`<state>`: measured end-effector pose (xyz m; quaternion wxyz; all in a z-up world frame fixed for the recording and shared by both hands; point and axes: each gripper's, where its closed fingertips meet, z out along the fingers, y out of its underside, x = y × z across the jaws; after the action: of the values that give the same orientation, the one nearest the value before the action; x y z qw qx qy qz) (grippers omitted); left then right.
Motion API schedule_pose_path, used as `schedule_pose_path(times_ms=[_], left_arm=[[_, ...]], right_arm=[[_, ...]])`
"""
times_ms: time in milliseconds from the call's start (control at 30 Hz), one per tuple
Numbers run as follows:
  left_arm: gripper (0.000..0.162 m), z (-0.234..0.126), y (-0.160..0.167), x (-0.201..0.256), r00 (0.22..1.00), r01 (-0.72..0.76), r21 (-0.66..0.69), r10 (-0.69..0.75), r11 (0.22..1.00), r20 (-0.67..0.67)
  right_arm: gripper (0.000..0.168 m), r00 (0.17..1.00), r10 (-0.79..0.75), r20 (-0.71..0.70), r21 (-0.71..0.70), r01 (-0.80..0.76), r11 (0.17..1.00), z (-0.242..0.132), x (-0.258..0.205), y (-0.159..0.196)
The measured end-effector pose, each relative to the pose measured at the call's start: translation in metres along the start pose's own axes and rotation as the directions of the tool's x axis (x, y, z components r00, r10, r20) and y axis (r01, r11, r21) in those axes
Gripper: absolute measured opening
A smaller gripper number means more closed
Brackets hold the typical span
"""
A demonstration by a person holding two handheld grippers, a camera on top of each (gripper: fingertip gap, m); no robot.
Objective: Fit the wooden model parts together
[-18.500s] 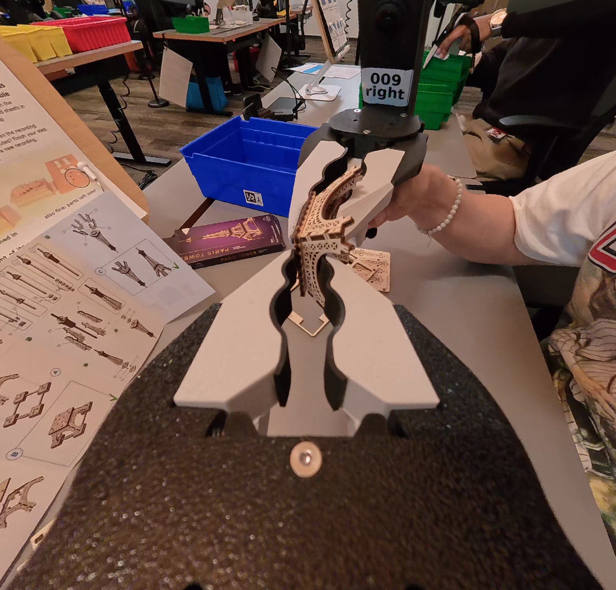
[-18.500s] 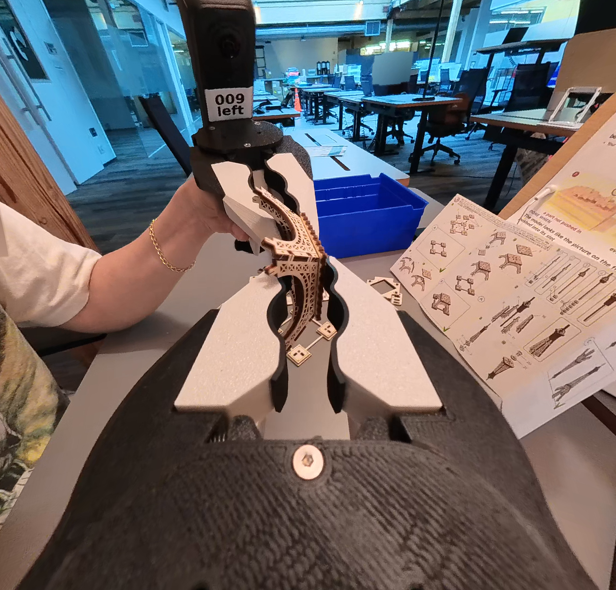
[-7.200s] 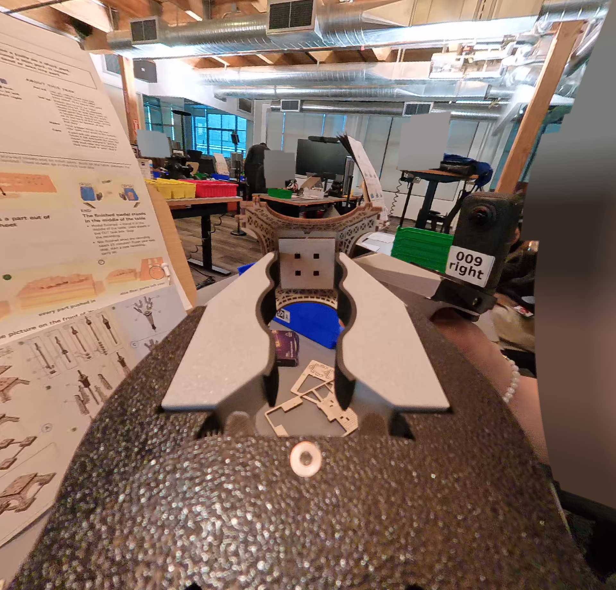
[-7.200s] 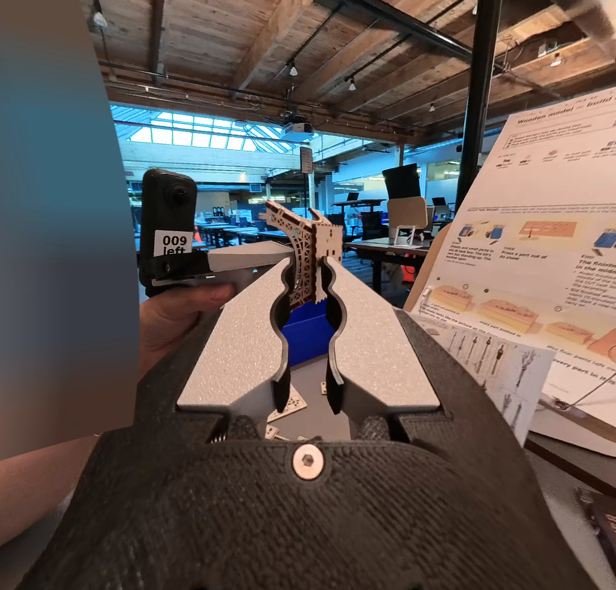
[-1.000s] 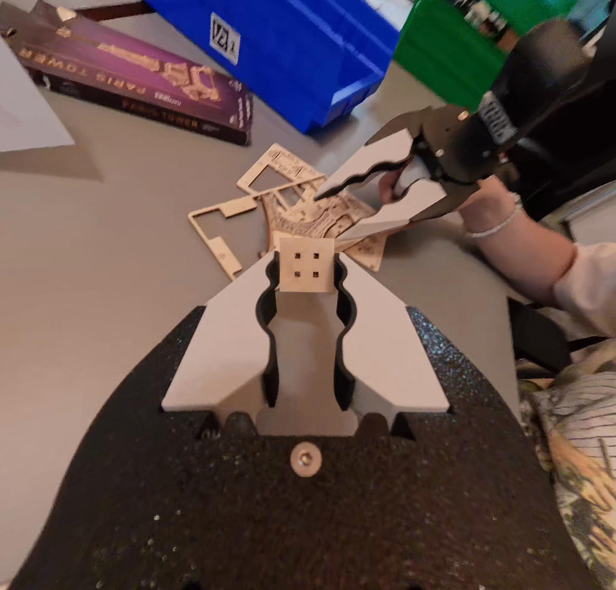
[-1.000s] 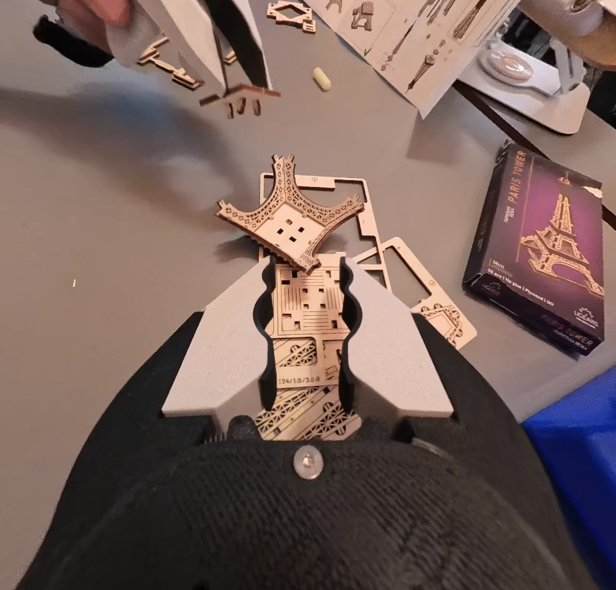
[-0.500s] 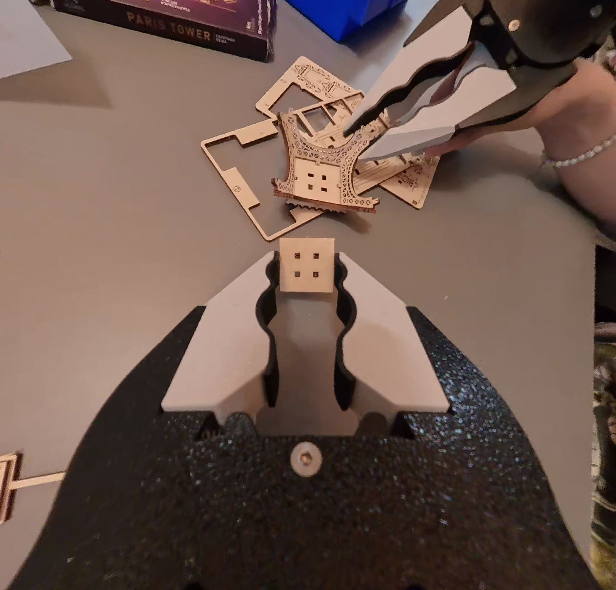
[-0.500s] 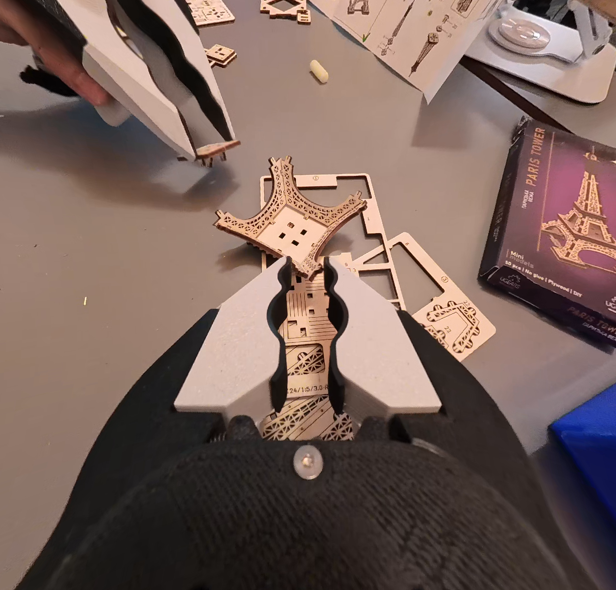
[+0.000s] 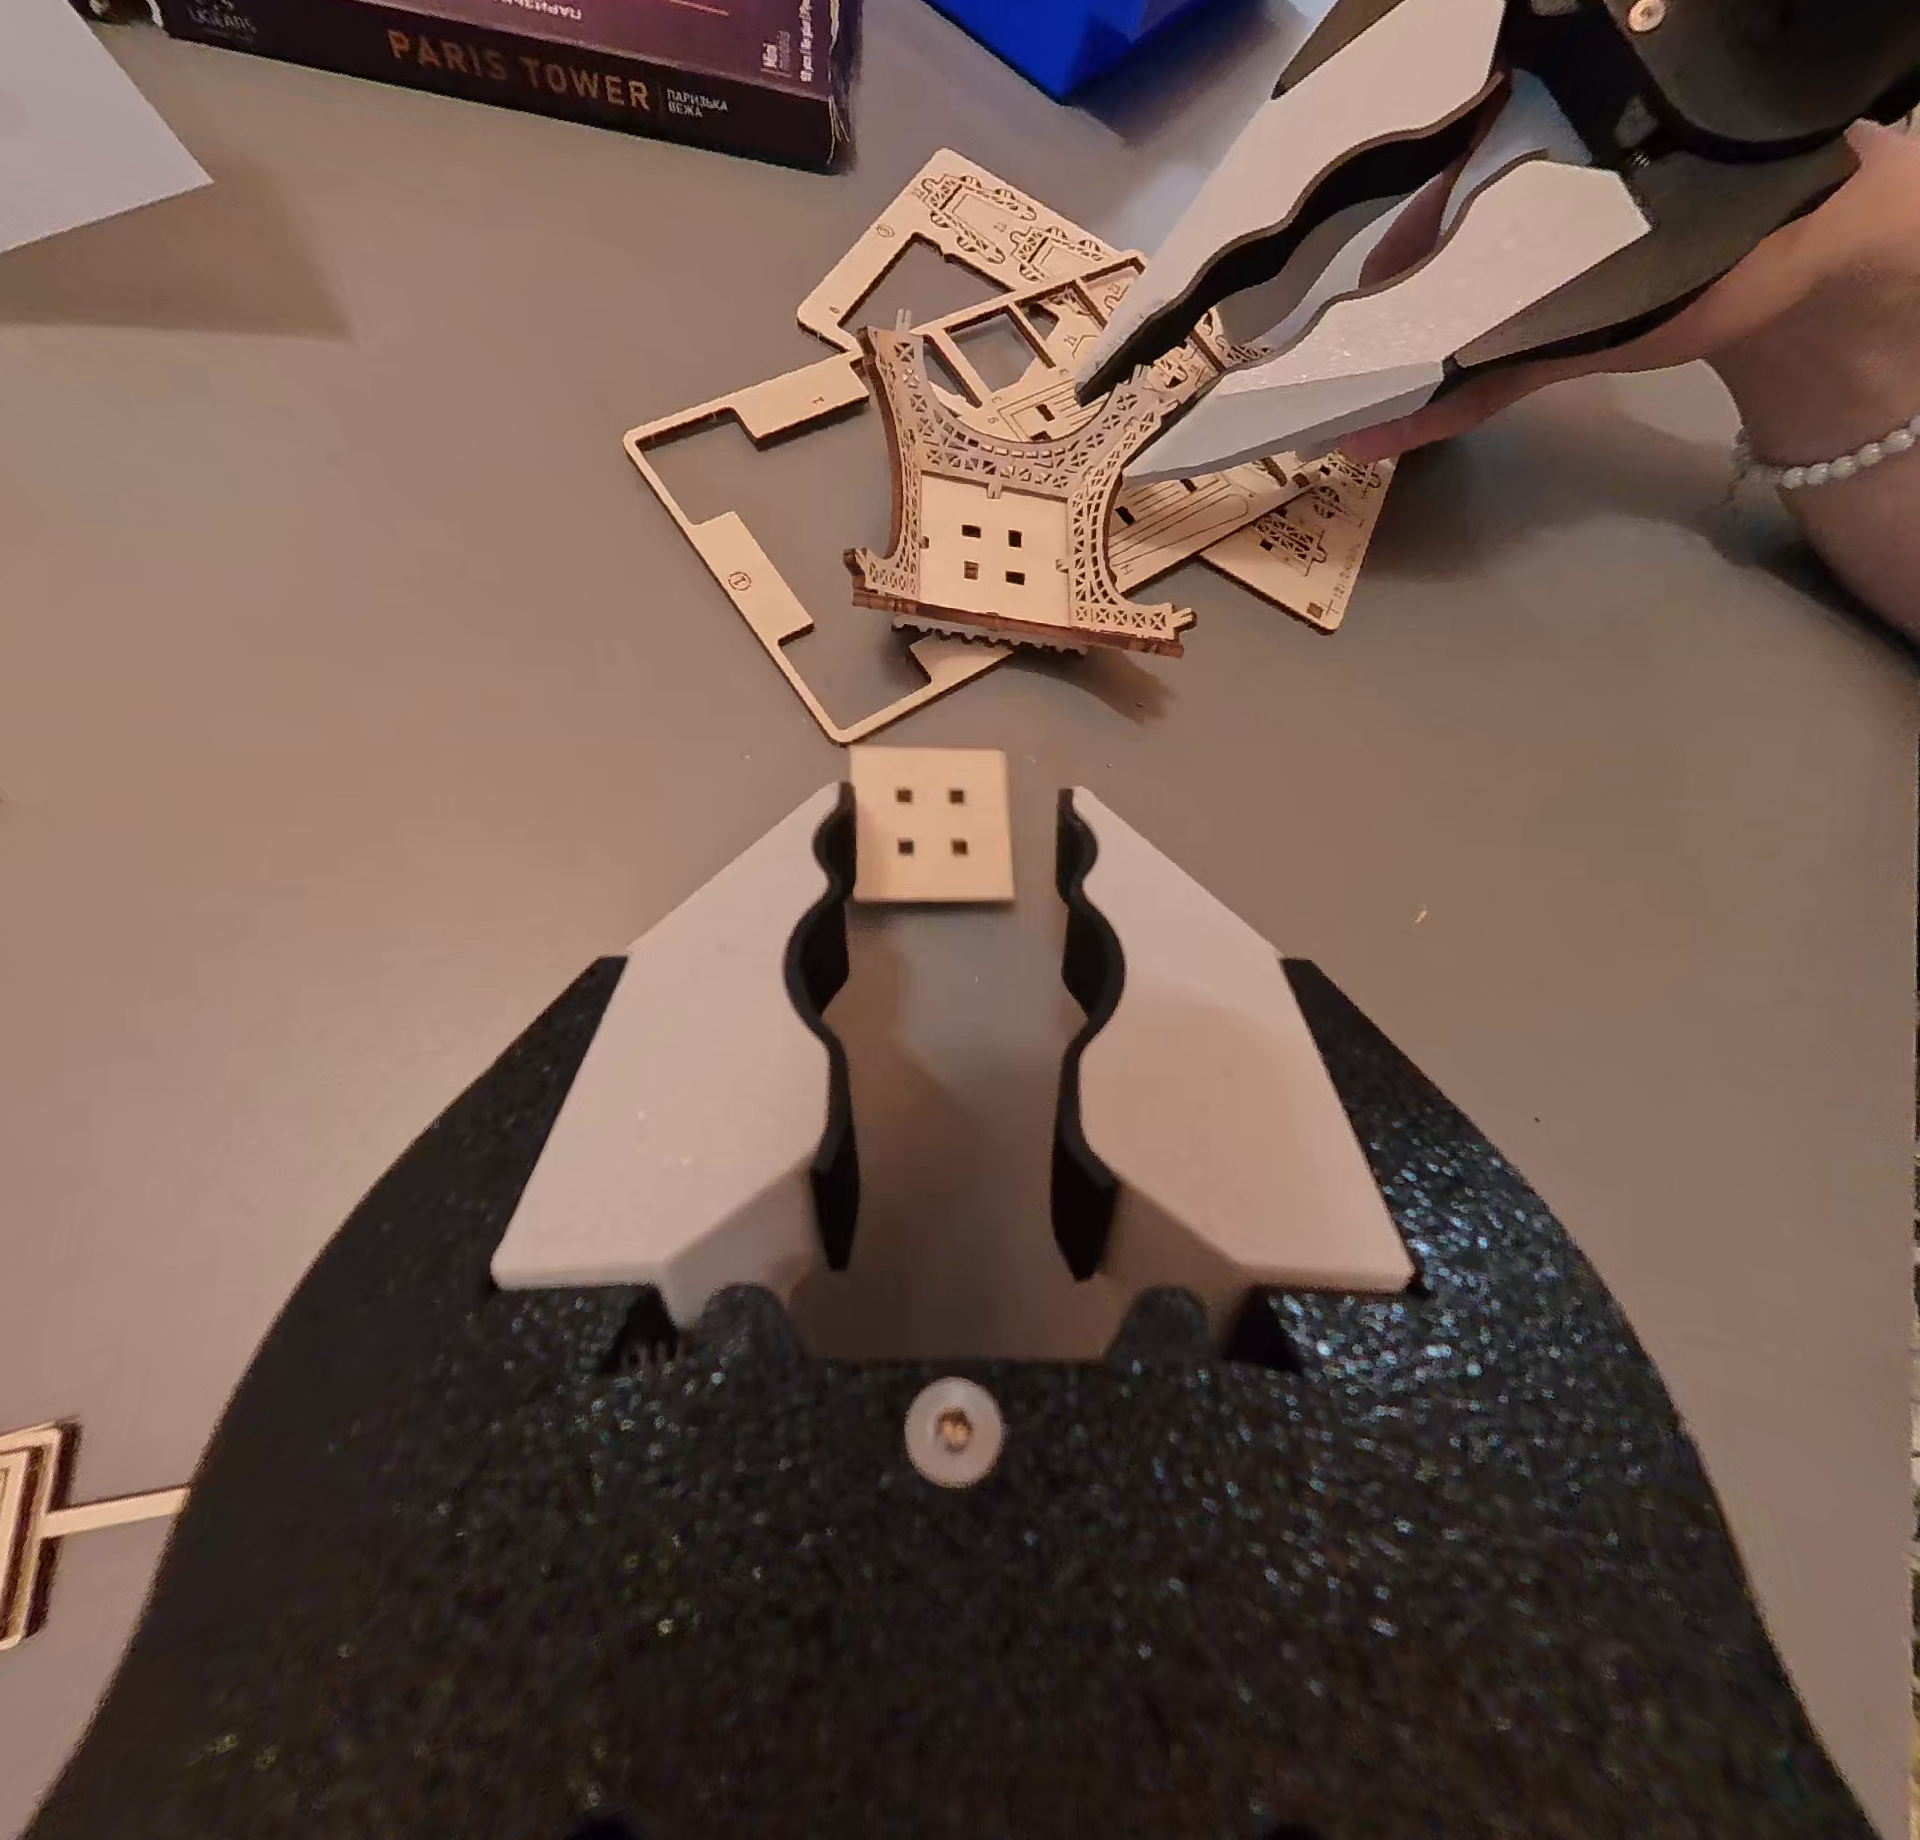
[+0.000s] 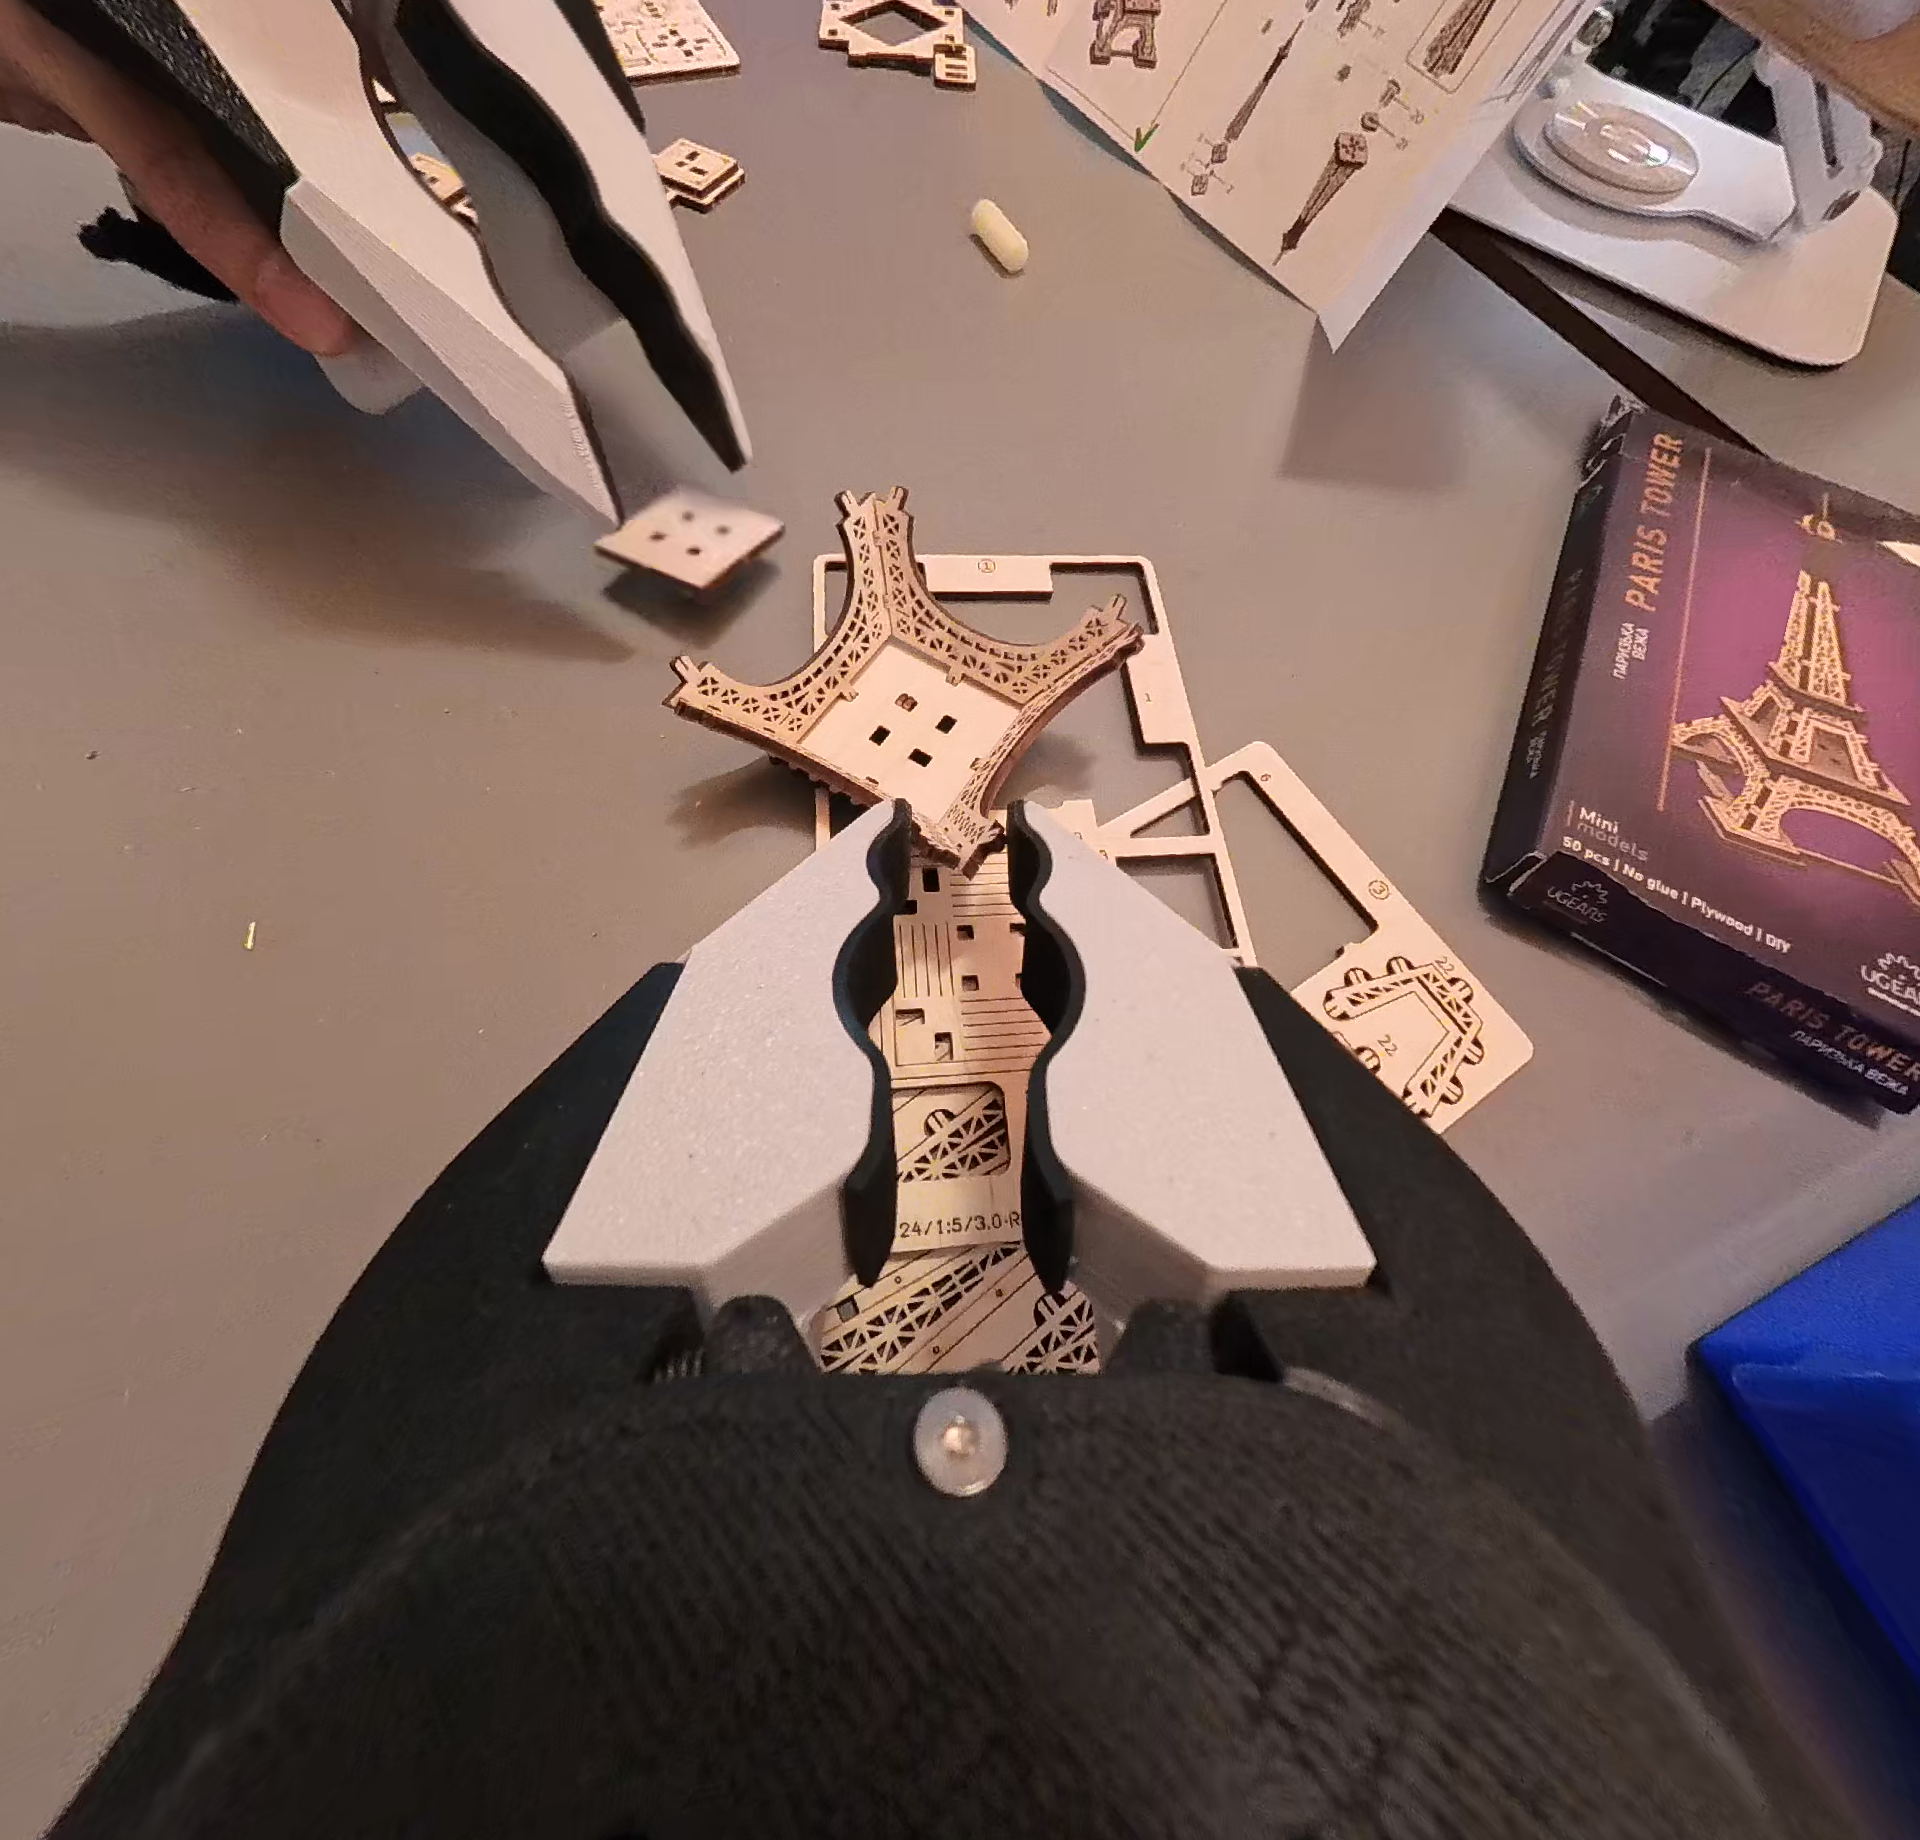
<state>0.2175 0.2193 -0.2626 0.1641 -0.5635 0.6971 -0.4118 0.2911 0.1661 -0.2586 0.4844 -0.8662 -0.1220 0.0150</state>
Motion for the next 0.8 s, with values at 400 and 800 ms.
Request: schedule_pose_path(times_ms=[400, 800], left_arm=[[0.036, -0.008, -0.025, 0.001, 0.999, 0.03, 0.1, -0.026, 0.994, -0.045], [0.03, 0.025, -0.04, 0.002, 0.99, -0.14, -0.089, 0.14, 0.986, -0.004]], right_arm=[[0.015, 1.0, -0.019, 0.01, 0.001, 0.019, 1.0, 0.0, -0.002, 0.0], [0.014, 0.996, -0.007, 0.089, 0.0, 0.008, 1.0, -0.002, -0.017, -0.005]])
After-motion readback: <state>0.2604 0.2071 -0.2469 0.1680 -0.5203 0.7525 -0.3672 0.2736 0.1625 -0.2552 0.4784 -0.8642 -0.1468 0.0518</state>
